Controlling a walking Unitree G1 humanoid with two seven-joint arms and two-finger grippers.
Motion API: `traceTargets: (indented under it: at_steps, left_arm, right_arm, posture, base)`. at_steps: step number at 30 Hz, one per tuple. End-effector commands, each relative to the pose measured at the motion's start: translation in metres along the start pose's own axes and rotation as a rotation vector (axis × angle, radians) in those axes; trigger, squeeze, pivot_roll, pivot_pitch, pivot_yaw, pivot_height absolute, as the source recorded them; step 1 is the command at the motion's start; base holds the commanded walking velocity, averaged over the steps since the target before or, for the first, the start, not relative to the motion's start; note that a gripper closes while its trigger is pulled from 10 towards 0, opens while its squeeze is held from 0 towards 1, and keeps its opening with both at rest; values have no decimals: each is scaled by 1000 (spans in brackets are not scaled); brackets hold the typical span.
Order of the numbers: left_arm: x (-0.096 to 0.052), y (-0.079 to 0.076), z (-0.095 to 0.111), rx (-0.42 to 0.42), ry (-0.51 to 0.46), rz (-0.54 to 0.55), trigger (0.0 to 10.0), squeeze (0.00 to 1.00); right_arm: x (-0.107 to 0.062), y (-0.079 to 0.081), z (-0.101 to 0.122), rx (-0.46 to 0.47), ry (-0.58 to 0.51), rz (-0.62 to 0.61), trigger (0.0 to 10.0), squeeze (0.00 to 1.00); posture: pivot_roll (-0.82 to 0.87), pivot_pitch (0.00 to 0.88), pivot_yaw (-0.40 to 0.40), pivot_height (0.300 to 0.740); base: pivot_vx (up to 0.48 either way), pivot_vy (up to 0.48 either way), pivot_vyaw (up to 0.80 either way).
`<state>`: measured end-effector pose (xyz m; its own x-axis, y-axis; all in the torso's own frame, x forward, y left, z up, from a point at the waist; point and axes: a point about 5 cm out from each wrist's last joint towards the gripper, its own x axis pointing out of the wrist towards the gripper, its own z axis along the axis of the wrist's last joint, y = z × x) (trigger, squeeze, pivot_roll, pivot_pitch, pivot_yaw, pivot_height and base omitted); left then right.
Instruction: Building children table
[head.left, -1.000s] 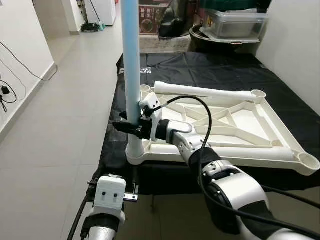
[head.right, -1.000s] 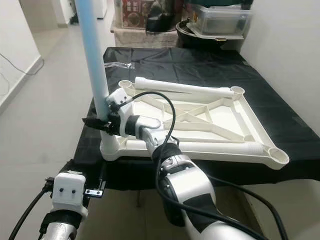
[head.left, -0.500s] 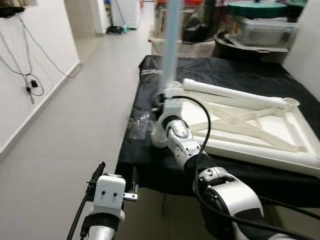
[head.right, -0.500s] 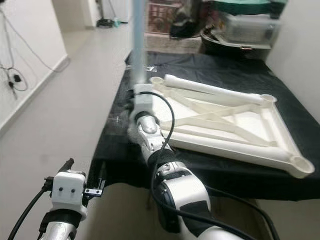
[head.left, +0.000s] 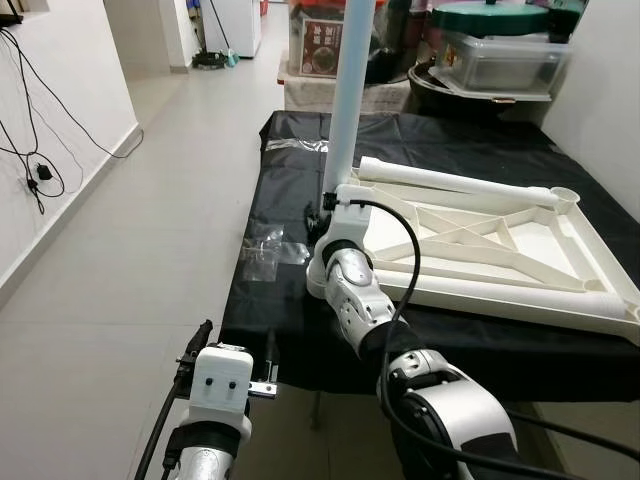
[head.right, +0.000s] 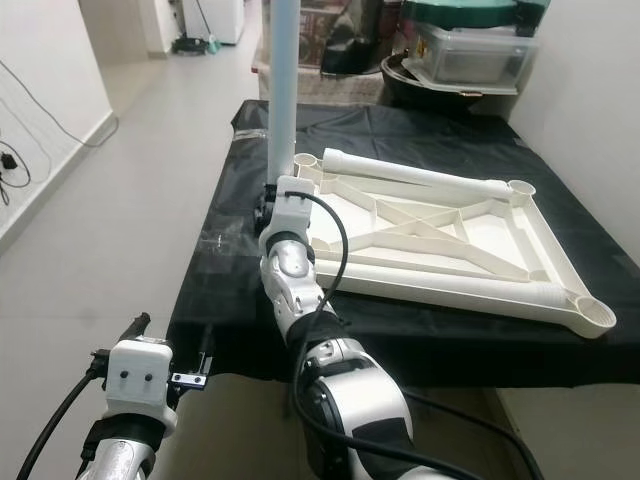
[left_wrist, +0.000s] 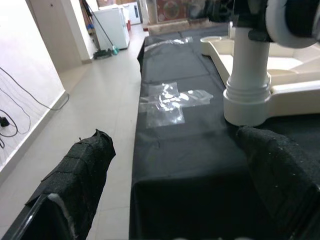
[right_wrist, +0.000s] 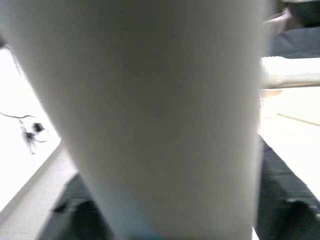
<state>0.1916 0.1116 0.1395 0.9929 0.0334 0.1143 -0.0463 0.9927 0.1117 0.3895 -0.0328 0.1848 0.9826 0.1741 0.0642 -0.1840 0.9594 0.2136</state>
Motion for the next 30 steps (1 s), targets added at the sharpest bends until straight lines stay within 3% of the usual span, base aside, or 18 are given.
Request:
traceTargets:
  at_steps: [1, 4, 5, 6, 7, 8, 9, 12, 13, 16, 23, 29, 30]
  left_arm:
    - [0, -3, -4, -20, 31, 8, 10000, 0]
    - [0, -2, -4, -21, 31, 6, 10000, 0]
    - [0, -2, -4, -19, 30, 3, 10000, 0]
    - [1, -2, -4, -18, 30, 2, 10000, 0]
    - [1, -2, -4, -18, 30, 2, 10000, 0]
    - [1, -2, -4, -17, 30, 2, 10000, 0]
    - [1, -2, -4, -17, 30, 2, 10000, 0]
    - [1, -1, -5, -10, 31, -1, 10000, 0]
    - [1, -1, -5, -10, 31, -1, 10000, 0]
    - [1, -1, -5, -6, 30, -6, 10000, 0]
    - [-2, -2, -4, -4, 33, -2, 10000, 0]
    - [-4, -4, -3, -10, 34, 1, 10000, 0]
    - [-5, -4, -3, -12, 35, 1, 10000, 0]
  right_arm:
    - [-1, 1, 3, 8, -34, 14, 10000, 1000]
    - [-1, 4, 4, 36, -36, 82, 10000, 1000]
    - [-1, 7, 7, 42, -50, 181, 10000, 0]
    - [0, 7, 11, 35, -36, 347, 10000, 0]
    - [0, 7, 11, 35, -36, 347, 10000, 0]
    - [-1, 7, 13, 28, -25, 459, 10000, 0]
    - [-1, 7, 13, 28, -25, 459, 10000, 0]
    - [-3, 7, 15, -74, 86, 748, 10000, 0]
    - [-3, 7, 15, -74, 86, 748, 10000, 0]
    - [-6, 11, 22, -60, 175, 978, 10000, 0]
    - [-16, 19, 16, -38, 288, 1196, 10000, 0]
    - [-21, 23, 18, -39, 319, 1319, 10000, 0]
    - [-22, 25, 18, -37, 321, 1346, 7333, 0]
  posture:
    - [89, 65, -58, 740]
    - [84, 65, -50, 740]
    - [86, 63, -48, 740]
    - [96, 61, -53, 740]
    - [96, 61, -53, 740]
    - [96, 61, -53, 740]
    - [96, 61, -53, 740]
    - [103, 56, -39, 740]
    - [103, 56, -39, 740]
    - [103, 56, -39, 740]
    - [163, 57, -67, 740]
    - [164, 60, -68, 740]
    - [166, 61, -71, 740]
  base:
    - [0, 0, 0]
    - [0, 0, 0]
    - [0, 0, 0]
    - [0, 0, 0]
    - [0, 0, 0]
    - [0, 0, 0]
    - [0, 0, 0]
    - [0, 0, 0]
    - [0, 0, 0]
    - [0, 0, 0]
    - [0, 0, 0]
    - [0, 0, 0]
    - [0, 0, 0]
